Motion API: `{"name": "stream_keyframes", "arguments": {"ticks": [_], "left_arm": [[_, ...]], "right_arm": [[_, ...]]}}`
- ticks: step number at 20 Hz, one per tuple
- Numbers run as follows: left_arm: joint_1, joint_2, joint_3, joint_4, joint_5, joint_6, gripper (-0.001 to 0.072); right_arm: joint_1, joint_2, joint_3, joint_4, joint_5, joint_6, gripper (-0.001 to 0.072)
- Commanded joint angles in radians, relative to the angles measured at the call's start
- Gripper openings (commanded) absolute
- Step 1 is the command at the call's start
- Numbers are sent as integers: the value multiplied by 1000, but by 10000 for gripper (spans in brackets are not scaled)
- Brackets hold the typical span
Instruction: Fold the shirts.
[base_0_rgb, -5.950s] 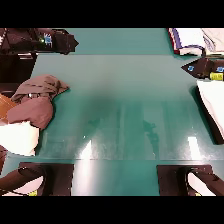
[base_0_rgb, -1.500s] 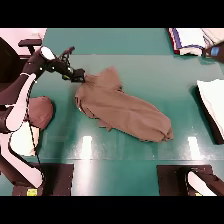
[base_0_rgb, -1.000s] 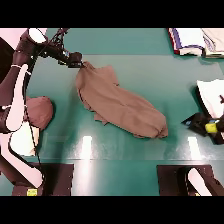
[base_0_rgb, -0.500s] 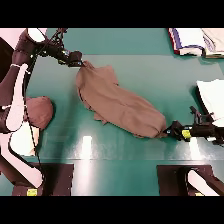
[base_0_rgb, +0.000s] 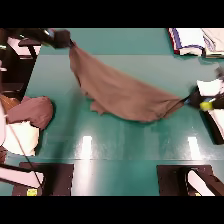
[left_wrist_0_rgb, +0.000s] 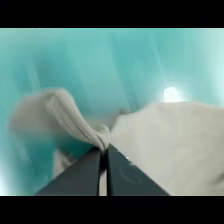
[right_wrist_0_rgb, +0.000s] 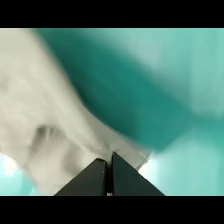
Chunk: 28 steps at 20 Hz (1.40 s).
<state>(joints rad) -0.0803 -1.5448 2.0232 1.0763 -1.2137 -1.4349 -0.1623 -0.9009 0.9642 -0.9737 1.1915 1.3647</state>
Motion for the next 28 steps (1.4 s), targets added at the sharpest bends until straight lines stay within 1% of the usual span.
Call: {"name": "stream_keyframes", "arguments": {"ticks": [1, 5, 9, 12, 14, 16, 18, 20, 22, 24, 25, 27, 28], "left_arm": [[0, 233, 7, 21, 93, 55, 24], [0, 499, 7, 23, 164, 57, 24], [0, 694, 7, 26, 256, 56, 22], [0, 756, 9, 77, 301, 55, 21], [0, 748, 9, 121, 272, 52, 21], [0, 708, -8, 190, 190, 26, 22], [0, 628, -47, 241, 93, 3, 23], [0, 522, -115, 239, 38, -6, 23], [0, 397, -197, 211, 20, -10, 24], [0, 260, -277, 188, 13, -20, 24], [0, 188, -314, 158, 16, -24, 24], [0, 44, -339, 145, 39, -24, 24], [0, -19, -339, 143, 65, -24, 24]], "right_arm": [[-94, 104, 302, -24, 108, -1, 15], [-183, 165, 576, -24, 203, -1, 15], [-241, 192, 741, -25, 277, -1, 15], [-258, 162, 861, -24, 318, 0, 15], [-257, 117, 934, -23, 350, 29, 15], [-257, 62, 971, -22, 399, 71, 15], [-257, -5, 959, -19, 470, 130, 15], [-257, -57, 876, -22, 503, 149, 15], [-246, -115, 727, -24, 506, 156, 14], [-204, -177, 564, -43, 493, 157, 15], [-167, -218, 483, -82, 470, 157, 15], [-74, -313, 376, -183, 371, 156, 15], [-27, -370, 354, -209, 317, 155, 15]]}}
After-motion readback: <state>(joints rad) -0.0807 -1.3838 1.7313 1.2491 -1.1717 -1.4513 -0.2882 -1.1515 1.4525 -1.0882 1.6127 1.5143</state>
